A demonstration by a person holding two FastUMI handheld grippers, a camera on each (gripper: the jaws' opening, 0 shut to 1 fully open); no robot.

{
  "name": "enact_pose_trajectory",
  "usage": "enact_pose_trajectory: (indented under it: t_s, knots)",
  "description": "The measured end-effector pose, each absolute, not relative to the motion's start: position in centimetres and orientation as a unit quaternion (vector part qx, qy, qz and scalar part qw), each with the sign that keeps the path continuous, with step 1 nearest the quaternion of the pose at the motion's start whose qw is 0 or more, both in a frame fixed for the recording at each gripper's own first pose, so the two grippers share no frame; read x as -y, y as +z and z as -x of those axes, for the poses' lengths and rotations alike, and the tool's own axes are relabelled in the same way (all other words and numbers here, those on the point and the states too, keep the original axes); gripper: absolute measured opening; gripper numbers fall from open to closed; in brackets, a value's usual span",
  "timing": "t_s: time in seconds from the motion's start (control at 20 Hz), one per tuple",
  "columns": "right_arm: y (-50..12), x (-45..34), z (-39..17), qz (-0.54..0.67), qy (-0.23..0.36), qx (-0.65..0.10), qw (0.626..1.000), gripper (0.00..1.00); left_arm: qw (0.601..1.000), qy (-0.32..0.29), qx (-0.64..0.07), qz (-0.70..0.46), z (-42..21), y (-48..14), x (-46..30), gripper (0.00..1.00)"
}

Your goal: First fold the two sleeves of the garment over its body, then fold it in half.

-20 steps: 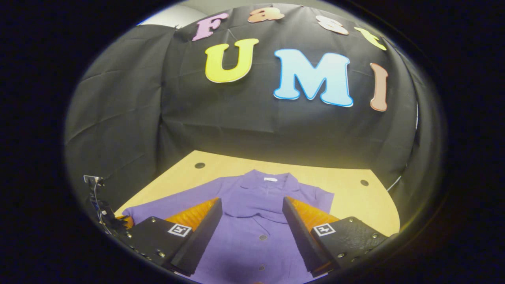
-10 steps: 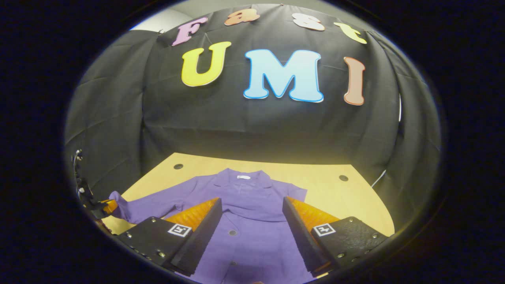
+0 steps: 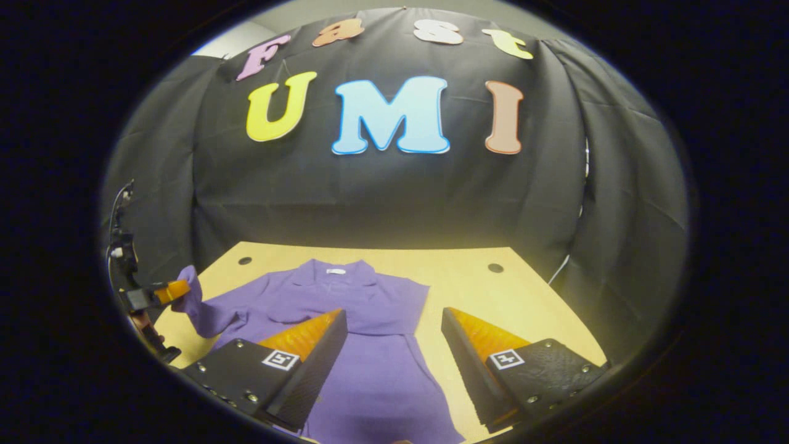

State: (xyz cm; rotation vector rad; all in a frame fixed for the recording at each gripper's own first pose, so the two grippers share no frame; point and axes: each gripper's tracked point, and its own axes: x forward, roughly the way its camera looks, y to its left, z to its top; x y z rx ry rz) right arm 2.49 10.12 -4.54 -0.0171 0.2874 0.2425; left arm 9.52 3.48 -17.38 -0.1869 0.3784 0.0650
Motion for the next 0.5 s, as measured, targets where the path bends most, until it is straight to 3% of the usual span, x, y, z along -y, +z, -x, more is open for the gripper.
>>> enact_pose_trajectory:
  t_s: [0.5]
  knots:
    - [-6.5, -0.8, -3.0, 0.001, 0.072, -0.160, 0.985, 0.96, 0.976, -0.106, -0.183, 0.056, -17.1, -15.6, 17.5, 0.06]
